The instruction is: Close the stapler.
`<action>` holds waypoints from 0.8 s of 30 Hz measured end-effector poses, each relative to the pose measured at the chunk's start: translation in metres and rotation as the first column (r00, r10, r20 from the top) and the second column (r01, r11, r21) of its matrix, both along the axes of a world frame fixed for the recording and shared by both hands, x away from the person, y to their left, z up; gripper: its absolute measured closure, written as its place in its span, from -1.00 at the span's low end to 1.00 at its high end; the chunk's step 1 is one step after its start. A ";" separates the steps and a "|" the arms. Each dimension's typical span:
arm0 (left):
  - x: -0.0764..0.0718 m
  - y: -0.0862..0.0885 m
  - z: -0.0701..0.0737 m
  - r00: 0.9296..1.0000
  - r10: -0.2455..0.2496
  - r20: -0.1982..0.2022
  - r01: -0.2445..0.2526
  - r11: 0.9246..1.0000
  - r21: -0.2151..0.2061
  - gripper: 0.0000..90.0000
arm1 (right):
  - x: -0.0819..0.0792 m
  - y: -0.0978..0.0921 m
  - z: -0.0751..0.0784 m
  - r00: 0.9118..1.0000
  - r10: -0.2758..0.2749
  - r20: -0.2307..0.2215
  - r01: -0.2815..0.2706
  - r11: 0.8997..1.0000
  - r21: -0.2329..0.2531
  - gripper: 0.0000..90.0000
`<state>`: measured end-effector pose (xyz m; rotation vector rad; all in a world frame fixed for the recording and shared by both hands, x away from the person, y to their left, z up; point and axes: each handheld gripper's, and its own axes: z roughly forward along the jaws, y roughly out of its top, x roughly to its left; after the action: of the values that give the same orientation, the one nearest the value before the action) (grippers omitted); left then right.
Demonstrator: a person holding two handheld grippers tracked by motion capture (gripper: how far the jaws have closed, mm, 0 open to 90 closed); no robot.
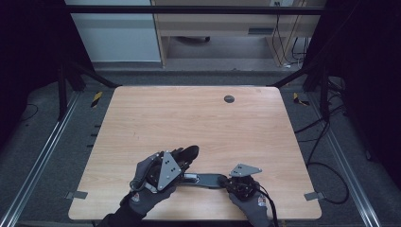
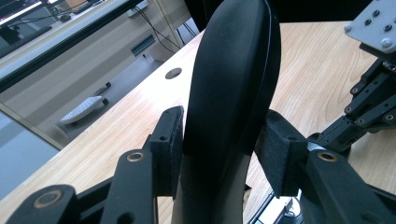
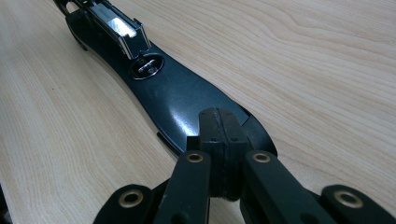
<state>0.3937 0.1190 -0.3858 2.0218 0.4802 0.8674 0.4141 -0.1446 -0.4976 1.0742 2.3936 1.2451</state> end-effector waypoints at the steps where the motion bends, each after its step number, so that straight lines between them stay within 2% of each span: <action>1: 0.000 -0.001 -0.001 1.000 -0.002 -0.002 0.002 1.000 0.002 0.18 | 0.000 0.000 0.000 1.000 0.000 -0.001 0.000 1.000 0.000 1.00; 24: 0.003 -0.028 -0.018 0.999 -0.045 -0.002 0.045 0.995 0.089 0.12 | 0.000 0.000 0.000 1.000 -0.001 -0.003 0.001 1.000 0.009 1.00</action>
<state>0.3963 0.0915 -0.4039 2.1055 0.4009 0.8754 0.4137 -0.1450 -0.4980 1.0799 2.3916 1.2563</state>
